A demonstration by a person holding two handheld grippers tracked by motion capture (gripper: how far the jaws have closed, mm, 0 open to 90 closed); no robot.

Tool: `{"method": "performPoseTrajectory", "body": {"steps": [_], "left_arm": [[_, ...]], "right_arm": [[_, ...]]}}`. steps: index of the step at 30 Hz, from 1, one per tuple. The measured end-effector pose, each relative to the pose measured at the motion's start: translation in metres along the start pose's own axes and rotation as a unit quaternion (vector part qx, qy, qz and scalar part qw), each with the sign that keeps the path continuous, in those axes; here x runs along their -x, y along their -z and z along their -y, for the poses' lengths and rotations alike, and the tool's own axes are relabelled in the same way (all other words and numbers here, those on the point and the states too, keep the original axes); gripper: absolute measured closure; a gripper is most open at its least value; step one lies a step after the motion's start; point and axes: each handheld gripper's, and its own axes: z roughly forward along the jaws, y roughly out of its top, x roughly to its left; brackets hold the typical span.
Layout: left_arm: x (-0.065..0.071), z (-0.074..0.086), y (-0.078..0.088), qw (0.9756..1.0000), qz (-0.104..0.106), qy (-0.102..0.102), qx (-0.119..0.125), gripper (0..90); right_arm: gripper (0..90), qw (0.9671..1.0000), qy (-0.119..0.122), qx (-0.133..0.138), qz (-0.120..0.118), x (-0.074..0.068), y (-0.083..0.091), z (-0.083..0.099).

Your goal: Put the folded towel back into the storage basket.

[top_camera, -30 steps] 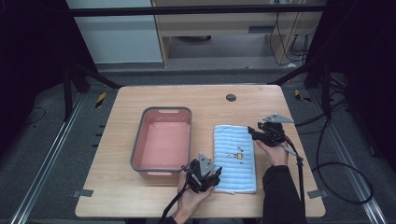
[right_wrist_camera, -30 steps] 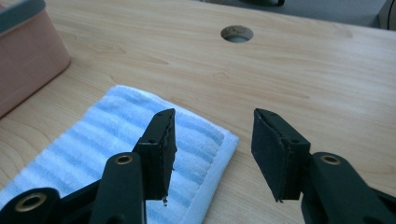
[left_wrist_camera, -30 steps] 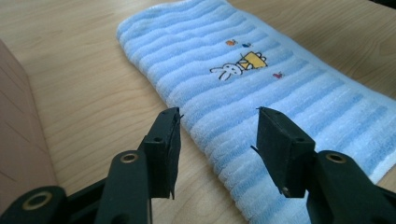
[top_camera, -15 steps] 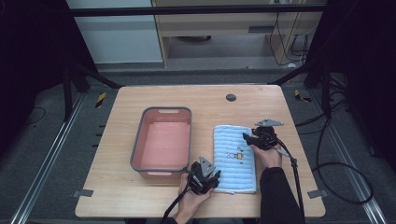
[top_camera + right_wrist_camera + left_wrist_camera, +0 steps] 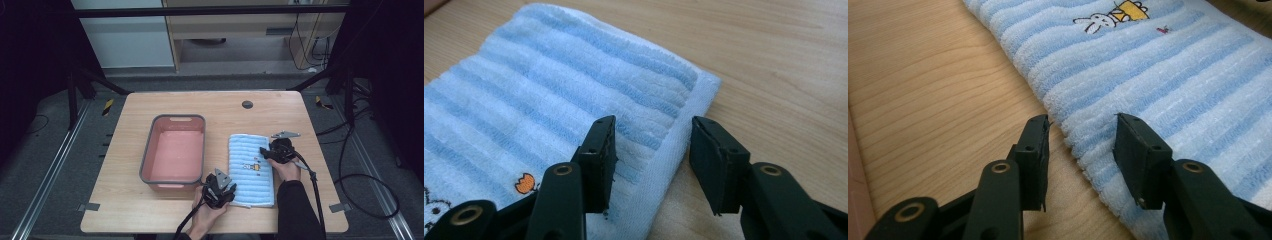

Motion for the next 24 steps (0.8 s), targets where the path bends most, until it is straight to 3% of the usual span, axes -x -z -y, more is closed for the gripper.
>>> {"method": "performPoseTrajectory", "body": {"steps": [5, 14, 24], "left_arm": [[-0.0003, -0.0008, -0.0007, 0.9999, 0.007, 0.010, -0.006, 60.1], [0.0006, -0.0017, -0.0019, 0.9994, 0.029, 0.020, -0.007, 76.6], [0.0031, -0.0021, -0.0010, 0.9996, 0.023, 0.019, 0.000, 86.7]], "right_arm": [[59.3, 0.9999, -0.009, -0.003, -0.007, -0.0001, -0.0012, 0.0012], [75.7, 0.9994, -0.021, -0.004, -0.027, -0.0032, -0.0009, 0.0012], [81.1, 0.9993, -0.021, -0.002, -0.030, -0.0046, 0.0017, -0.0001]]}}
